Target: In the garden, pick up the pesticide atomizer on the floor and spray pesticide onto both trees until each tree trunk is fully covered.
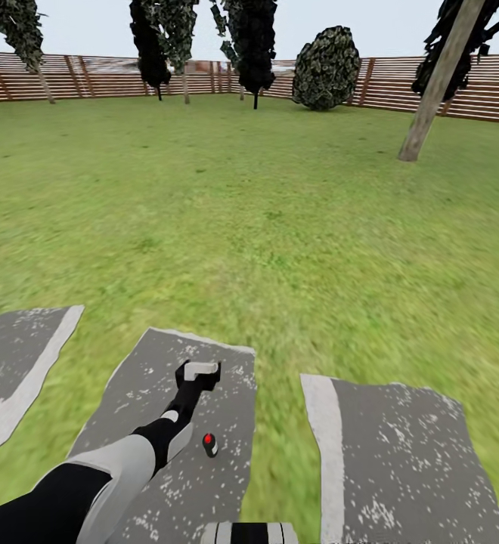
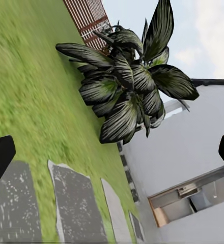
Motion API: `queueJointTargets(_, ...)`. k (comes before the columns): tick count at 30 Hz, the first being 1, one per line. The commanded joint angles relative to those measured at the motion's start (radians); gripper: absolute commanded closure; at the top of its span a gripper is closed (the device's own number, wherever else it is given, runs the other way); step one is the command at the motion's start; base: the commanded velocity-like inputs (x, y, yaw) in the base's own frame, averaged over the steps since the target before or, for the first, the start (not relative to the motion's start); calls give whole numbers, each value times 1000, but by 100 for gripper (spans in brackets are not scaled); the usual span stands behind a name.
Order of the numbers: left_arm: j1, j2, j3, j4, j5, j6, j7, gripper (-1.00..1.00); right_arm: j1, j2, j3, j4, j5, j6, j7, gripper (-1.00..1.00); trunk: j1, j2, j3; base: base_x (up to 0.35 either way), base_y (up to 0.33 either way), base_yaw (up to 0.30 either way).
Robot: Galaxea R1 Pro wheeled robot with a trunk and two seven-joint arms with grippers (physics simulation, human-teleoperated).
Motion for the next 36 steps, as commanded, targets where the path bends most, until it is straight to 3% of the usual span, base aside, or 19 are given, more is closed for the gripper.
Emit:
queueJointTargets(1,0,0,0,0,0,1,0,-100,0,1,0,-2,0,0,0,-100,0,0,0,0,0,-212)
queueJointTargets(15,0,1,1,0,0,2,0,-100,0,5,0,-5,0,0,0,-100,0,0,7,0,0,-258)
queueJointTargets(21,0,82,4,-1,21,3,4,-100,0,5,0,-5,0,0,0,-100,0,0,7,0,0,-38)
queueJointTargets(26,0,151,4,-2,116,2,3,-100,0,5,0,-5,0,0,0,-100,0,0,7,0,0,-5)
queueJointTargets(29,0,163,3,-2,136,1,1,-100,0,5,0,-5,0,1,0,-100,0,0,7,-2,0,-1)
queueJointTargets(36,0,163,0,-1,144,0,0,-100,0,5,0,-5,0,1,0,-100,0,0,7,-204,0,0)
